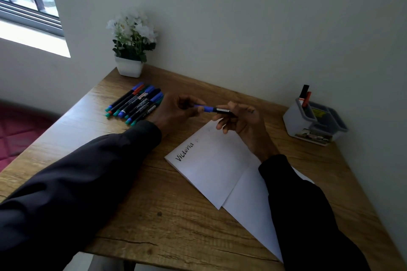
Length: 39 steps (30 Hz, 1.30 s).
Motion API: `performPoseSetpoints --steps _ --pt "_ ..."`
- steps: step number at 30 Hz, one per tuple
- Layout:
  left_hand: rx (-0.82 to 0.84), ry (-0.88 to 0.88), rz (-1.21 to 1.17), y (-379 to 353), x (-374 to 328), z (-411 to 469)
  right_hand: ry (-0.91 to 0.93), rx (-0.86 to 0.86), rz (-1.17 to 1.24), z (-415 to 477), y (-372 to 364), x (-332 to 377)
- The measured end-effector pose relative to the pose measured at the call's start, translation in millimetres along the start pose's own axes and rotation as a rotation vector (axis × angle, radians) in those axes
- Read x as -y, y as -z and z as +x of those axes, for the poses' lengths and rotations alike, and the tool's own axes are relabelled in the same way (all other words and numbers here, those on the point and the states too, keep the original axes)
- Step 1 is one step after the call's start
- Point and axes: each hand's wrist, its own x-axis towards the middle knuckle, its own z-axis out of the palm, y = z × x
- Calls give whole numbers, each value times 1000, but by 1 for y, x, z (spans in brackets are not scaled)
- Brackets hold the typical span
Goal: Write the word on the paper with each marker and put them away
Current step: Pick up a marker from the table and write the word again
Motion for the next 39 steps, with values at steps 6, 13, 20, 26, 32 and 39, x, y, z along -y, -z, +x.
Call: performPoseSetpoints --steps 6,13,20,26,32,39 --pt "-25 68 -89 0 -2 -2 10 -52 -555 0 9 16" --pt "-99 137 -245 -16 -12 -7 88 -43 -977 0 -1 17" --pt "-145 204 -204 -15 -13 -8 62 -277 -766 -2 18 25" --pt "-71 224 -66 -15 -5 -7 105 -431 -410 -14 45 37" --pt "-52 197 -18 -12 -1 -7 256 -760 -410 -21 88 58" --pt "-22 216 -25 -12 -2 -5 200 -1081 -574 -27 171 90"
